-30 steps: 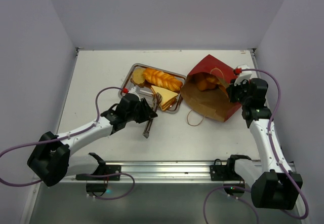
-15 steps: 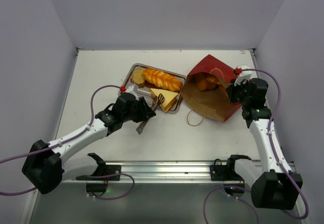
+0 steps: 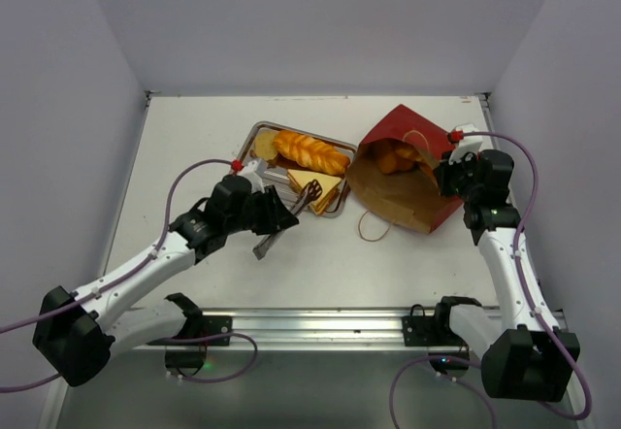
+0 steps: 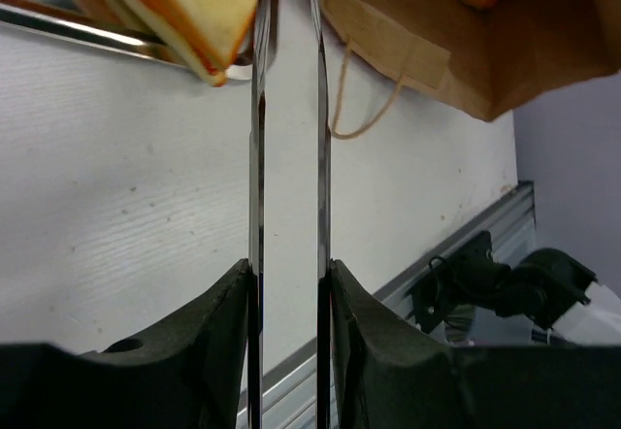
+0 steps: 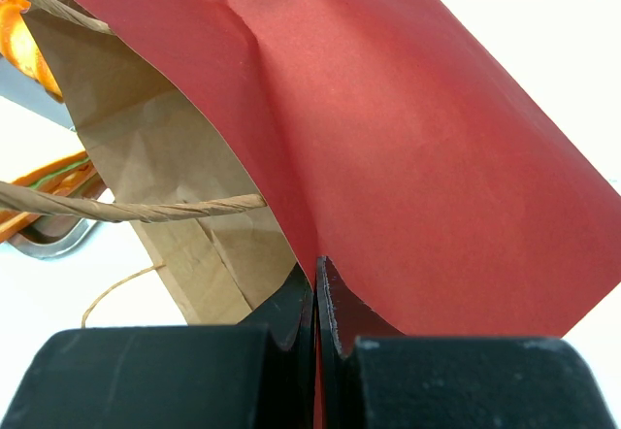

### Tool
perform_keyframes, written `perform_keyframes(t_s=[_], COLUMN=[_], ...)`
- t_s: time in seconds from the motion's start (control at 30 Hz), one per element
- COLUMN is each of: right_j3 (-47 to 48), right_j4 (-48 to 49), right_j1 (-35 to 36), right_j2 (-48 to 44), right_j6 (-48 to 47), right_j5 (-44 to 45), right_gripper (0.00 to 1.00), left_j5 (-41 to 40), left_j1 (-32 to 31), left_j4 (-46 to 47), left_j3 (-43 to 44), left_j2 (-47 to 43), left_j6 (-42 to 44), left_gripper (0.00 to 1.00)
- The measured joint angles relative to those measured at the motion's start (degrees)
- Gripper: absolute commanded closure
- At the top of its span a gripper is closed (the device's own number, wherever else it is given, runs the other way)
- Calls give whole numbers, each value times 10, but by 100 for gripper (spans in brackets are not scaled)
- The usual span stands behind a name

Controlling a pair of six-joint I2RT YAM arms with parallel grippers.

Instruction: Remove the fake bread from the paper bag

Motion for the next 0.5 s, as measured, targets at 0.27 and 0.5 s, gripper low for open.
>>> perform_keyframes(t_s=[0.27, 0.5], right_j3=[0, 0], right_j4=[0, -1], right_j1=[0, 0], right_j2=[0, 0], right_j6=[0, 0], right_j5=[0, 0], right_gripper=[100, 100], left_j5=[91, 69], left_j1=[-74, -144], left_j4=[24, 75], left_j3=[75, 122], left_j2=[22, 148], left_j6=[60, 61], left_gripper=[61, 60])
